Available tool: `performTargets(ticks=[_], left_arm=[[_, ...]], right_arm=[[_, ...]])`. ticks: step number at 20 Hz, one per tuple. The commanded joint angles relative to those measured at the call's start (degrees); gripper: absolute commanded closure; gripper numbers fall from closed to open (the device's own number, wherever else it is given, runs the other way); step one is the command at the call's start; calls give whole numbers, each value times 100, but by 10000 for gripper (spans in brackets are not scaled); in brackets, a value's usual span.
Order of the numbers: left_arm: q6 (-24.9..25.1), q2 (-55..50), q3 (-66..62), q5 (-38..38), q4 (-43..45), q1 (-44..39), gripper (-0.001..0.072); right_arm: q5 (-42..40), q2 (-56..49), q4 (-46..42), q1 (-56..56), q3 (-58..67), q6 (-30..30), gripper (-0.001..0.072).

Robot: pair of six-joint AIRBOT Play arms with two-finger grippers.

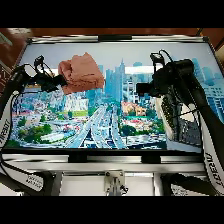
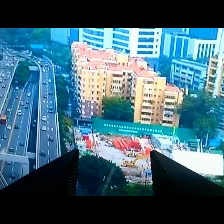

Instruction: Fold the shirts.

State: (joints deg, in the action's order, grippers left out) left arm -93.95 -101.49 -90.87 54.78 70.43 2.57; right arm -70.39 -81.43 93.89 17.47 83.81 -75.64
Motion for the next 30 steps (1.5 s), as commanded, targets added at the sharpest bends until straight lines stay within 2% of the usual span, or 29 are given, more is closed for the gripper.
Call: performTargets(ticks=[1,3,9,10,12,13,14,15,16,18,20,21,25,27,29,30], left_arm=[[328,-588,-223,24,-540,140,-12],[472,-693,-223,-173,-533,109,-12],[474,-874,-221,-269,-544,79,4],[479,-894,-221,-271,-579,35,106],[479,-911,-221,-372,-579,-92,228],[476,-914,-221,-452,-579,-146,340],[476,-909,-223,-533,-597,-197,497],[481,-896,-227,-568,-647,-227,623],[483,-852,-245,-566,-734,-247,651],[608,-597,-341,-570,-955,-302,652],[1099,-57,-514,-568,-1178,-442,652],[1325,293,-608,-562,-1261,-546,652],[1617,1985,-765,-260,-1185,-988,652],[1526,2614,-761,710,-1097,-1045,652],[1421,3045,-728,2293,-796,-1047,652],[1263,3239,-584,2752,-568,-1049,652]], right_arm=[[136,-59,197,2,-2,7,140],[133,-118,297,2,-9,2,140],[127,-155,385,2,-13,-7,140],[125,-155,439,2,-13,-9,140],[144,-155,461,2,-13,-17,140],[168,-155,459,2,-13,-48,140],[188,-155,459,2,-13,-76,140],[192,-155,459,2,-13,-101,140],[190,-155,459,2,-13,-129,140],[201,-155,459,0,-13,-138,140],[192,-131,466,0,0,-138,140],[199,-74,463,-4,7,-138,140],[295,428,544,-4,4,-83,140],[225,535,1139,-4,4,-96,140],[72,424,2153,15,-2,-267,140],[22,315,2470,72,-2,-455,140]])
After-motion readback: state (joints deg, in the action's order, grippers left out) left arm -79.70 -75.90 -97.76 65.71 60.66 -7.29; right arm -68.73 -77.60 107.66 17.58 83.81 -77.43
